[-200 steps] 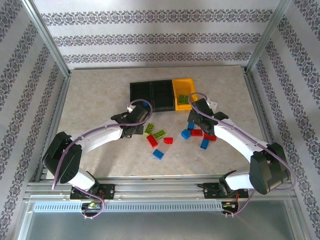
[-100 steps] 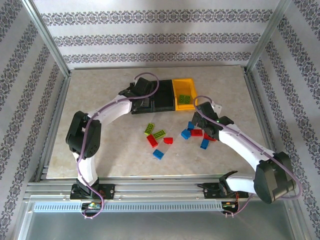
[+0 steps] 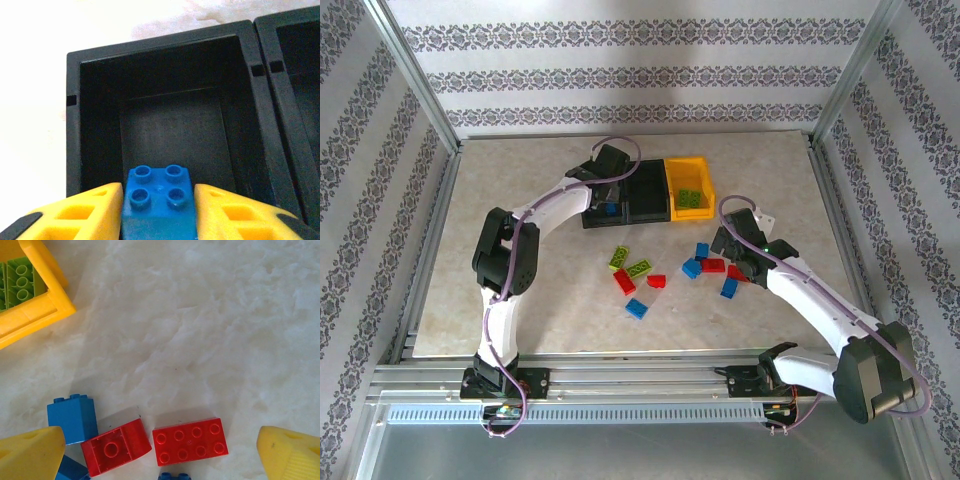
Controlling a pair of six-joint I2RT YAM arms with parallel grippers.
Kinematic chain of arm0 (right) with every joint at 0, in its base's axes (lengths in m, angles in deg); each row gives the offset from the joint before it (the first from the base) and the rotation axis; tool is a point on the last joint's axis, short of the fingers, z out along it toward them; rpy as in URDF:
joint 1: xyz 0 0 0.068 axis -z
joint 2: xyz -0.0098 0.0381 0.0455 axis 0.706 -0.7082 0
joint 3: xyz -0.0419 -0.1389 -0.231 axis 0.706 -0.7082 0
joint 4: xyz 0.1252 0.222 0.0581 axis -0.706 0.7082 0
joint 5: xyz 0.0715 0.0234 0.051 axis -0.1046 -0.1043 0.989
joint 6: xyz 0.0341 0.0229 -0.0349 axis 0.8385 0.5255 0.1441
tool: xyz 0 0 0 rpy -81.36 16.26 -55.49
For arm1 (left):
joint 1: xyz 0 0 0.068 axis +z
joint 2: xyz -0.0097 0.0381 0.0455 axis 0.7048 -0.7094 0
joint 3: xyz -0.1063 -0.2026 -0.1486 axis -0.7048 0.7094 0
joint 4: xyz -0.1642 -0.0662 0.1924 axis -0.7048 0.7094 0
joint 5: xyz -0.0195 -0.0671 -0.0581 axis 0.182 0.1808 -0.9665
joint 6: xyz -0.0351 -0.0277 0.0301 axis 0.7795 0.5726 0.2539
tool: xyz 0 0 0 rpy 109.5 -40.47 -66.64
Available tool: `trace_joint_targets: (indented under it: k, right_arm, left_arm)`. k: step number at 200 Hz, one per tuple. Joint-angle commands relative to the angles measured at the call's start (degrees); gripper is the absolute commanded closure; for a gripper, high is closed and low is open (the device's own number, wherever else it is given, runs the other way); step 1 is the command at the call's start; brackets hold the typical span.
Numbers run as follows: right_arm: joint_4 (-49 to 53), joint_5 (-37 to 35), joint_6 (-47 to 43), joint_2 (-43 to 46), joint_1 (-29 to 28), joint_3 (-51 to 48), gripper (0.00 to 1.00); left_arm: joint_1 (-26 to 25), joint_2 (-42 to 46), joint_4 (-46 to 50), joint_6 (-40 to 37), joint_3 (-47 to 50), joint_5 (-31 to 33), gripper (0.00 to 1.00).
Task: Sort the legos into containers by color
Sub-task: Place the lego in the container, then pick up the lego from the middle-right of the table.
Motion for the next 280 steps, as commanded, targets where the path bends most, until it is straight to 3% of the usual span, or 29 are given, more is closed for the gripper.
trace_joint_targets:
  k: [1, 18, 74, 105, 131, 156, 218, 280]
  right_arm:
    - [0.61, 0.28, 1.02, -0.54, 0.68, -0.87, 0.02]
    - [0.53, 0.28, 1.22, -0.77, 0.64, -1.05, 0.02]
    - [0.76, 0.33, 1.56, -1.23, 1.36, -1.81, 0.02]
    - [1.51, 1.06, 2.63, -1.72, 2.73, -2.96, 0.02]
    - [2.62, 2.84, 4.22, -2.75, 4.86, -4.13, 0.02]
    - [2.99, 4.73, 5.55, -3.73, 6.61, -5.24, 0.02]
    - [0.52, 8.82, 8.90, -4.66, 7.10, -7.52, 0.02]
    - [-2.38, 7.43, 13.98, -6.42, 7.88, -8.82, 0.02]
  left_arm:
    - [0.80, -1.06, 2.67, 0.96, -1.97, -0.65, 0.54]
    - [0.78, -0.80, 2.69, 1.16, -1.97, -1.12, 0.49]
    - [0.77, 2.95, 2.47, 1.79, -0.30, -2.28, 0.47]
    - [0.81, 7.82, 1.08, 2.34, 3.58, -3.17, 0.39]
    - [0.76, 12.99, -0.97, 3.23, 8.48, -3.96, 0.23]
    - [0.73, 18.07, -2.28, 4.06, 13.07, -3.96, 0.00]
    - [0.79, 27.54, -4.72, 5.20, 22.52, -3.42, 0.00]
    - [0.77, 29.76, -5.56, 5.28, 26.07, -3.70, 0.00]
